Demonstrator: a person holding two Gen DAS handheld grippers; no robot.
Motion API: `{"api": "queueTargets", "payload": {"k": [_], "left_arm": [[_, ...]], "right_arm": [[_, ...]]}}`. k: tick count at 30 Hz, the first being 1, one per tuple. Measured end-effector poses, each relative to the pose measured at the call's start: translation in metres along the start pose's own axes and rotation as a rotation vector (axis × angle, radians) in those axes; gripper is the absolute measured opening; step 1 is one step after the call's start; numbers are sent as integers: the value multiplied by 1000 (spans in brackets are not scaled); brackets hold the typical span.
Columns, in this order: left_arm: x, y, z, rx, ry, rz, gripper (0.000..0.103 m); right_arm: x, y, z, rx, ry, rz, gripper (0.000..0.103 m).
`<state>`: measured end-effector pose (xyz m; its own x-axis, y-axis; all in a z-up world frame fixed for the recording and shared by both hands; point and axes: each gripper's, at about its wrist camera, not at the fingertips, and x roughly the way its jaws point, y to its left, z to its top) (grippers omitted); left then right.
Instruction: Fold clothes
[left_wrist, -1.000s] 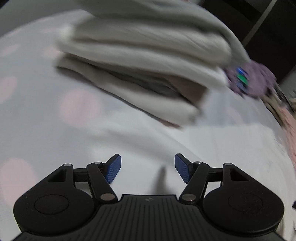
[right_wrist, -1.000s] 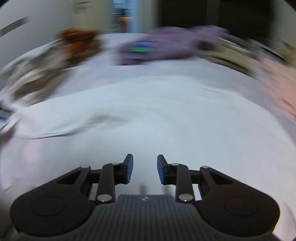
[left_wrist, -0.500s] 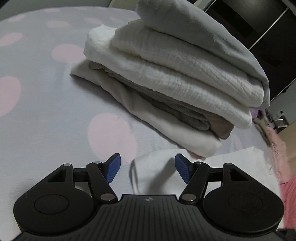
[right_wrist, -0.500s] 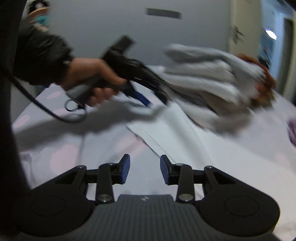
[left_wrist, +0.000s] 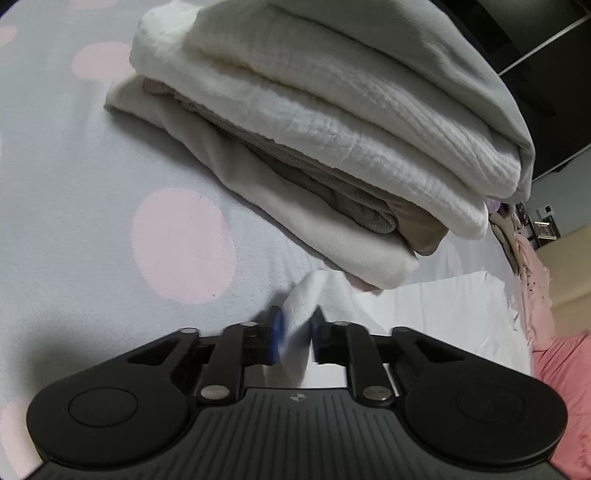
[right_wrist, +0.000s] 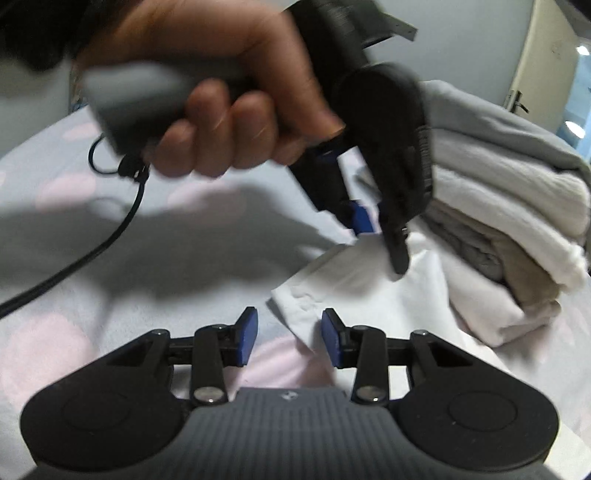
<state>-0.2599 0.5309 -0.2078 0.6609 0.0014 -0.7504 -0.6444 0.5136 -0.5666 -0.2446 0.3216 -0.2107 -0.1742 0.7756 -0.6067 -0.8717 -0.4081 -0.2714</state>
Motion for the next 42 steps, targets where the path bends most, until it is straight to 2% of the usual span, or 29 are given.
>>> {"api": "queueTargets", "payload": {"k": [2, 4, 5, 13, 14, 16, 17, 18, 22, 24, 28, 29, 30, 35, 38, 42], "left_arm": [[-2, -3, 2, -3, 10, -6, 5], [-5, -6, 2, -12, 7, -8, 5], [-6, -7, 2, -22, 4, -15, 5], [-11, -13, 4, -133, -19, -99, 4], [-12, -14, 3, -155, -19, -114, 4], [-12, -17, 3, -190, -16, -141, 4], [-13, -20, 3, -196, -12, -148, 4], [-14, -22, 4, -198, -10, -153, 4], [-17, -31, 3, -201, -9, -172, 4], [-19, -32, 2, -205, -8, -176, 4], [-23, -31, 0, -229, -12, -191, 4], [-24, -32, 0, -227, -12, -192, 4], [-27, -33, 0, -221, -11, -188, 4], [-39, -52, 4, -167, -5, -203, 4], [-42, -81, 4, -97, 7, -270, 4], [-40, -139, 3, 34, 27, -414, 4]], "right_arm": [[4, 7, 1, -40, -3, -15, 39], [4, 12, 4, -62, -3, -22, 7], [3, 14, 4, -62, 1, -32, 0], [-27, 1, 7, 56, -63, -115, 1], [-30, 3, 8, 48, -75, -125, 6], [-32, 9, 8, 18, -90, -146, 24], [-32, 11, 8, 6, -99, -150, 39], [-32, 14, 9, 2, -105, -150, 41], [-35, 23, 11, -8, -117, -192, 39], [-37, 27, 12, 8, -110, -242, 30], [-45, 24, 15, 75, -125, -319, 29], [-48, 23, 16, 91, -131, -321, 21], [-51, 22, 16, 101, -133, -317, 5], [-86, 5, 14, 213, -164, -315, 4], [-122, -12, 8, 340, -201, -299, 4], [-176, -36, -1, 476, -240, -305, 4]]}}
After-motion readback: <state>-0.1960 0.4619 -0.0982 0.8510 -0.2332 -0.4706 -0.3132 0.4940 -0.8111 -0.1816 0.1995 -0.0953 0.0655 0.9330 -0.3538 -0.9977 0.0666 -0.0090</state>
